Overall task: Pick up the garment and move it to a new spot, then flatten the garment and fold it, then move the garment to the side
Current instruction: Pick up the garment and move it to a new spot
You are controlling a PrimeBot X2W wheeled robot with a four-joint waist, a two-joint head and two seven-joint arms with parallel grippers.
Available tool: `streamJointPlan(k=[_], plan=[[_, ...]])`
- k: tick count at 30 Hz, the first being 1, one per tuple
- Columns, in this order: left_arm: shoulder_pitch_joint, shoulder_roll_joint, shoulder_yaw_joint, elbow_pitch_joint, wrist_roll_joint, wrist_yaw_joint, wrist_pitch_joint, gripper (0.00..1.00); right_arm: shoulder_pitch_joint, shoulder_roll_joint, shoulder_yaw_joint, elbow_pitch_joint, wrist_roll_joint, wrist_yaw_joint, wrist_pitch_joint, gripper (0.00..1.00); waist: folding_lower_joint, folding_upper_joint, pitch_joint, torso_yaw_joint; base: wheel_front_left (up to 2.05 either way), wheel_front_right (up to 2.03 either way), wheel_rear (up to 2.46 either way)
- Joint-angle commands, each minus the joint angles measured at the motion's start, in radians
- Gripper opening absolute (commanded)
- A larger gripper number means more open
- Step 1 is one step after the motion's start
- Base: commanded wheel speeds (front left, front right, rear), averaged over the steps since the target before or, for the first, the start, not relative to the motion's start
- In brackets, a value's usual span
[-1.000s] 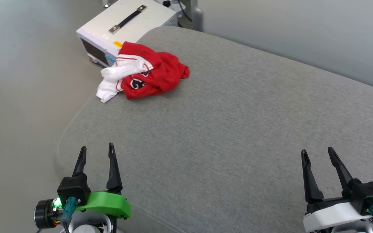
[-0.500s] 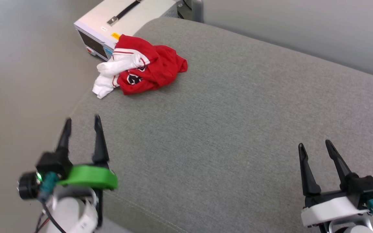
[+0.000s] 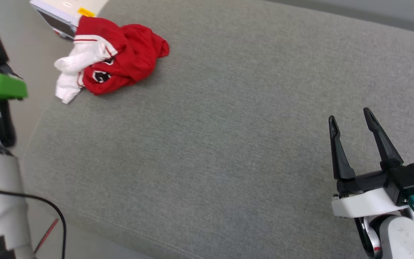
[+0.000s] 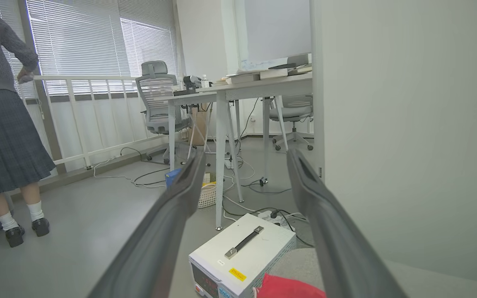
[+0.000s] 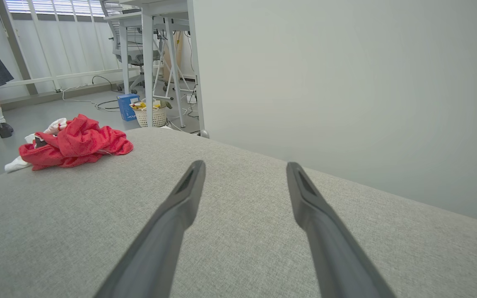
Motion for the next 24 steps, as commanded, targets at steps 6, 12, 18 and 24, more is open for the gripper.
streamJointPlan(k=[6, 12, 18, 24], plan=[[-0.151, 0.137, -0.13, 0.206, -0.114, -0.006, -0.003, 1.0, -0.049, -0.003, 0.018, -0.036, -0.034, -0.001, -0.005, 1.0, -0.0001, 0.0, 0.119, -0.094, 0.0, 0.0, 0.0], [-0.278, 0.269, -0.349, 0.369, -0.293, -0.006, 0.165, 1.0, -0.071, -0.003, 0.028, -0.061, -0.053, -0.001, -0.005, 1.0, -0.0001, 0.0, 0.162, -0.12, 0.0, 0.0, 0.0], [-0.348, 0.35, -0.516, 0.407, -0.506, -0.007, 0.48, 1.0, -0.087, -0.006, 0.031, -0.07, -0.062, -0.001, -0.005, 1.0, -0.0001, 0.0, 0.197, -0.142, 0.0, 0.0, 0.0], [-0.374, 0.374, -0.6, 0.422, -0.639, -0.007, 0.726, 1.0, -0.102, -0.011, 0.035, -0.081, -0.069, -0.001, -0.005, 1.0, -0.0001, 0.0, 0.241, -0.162, 0.0, 0.0, 0.0]])
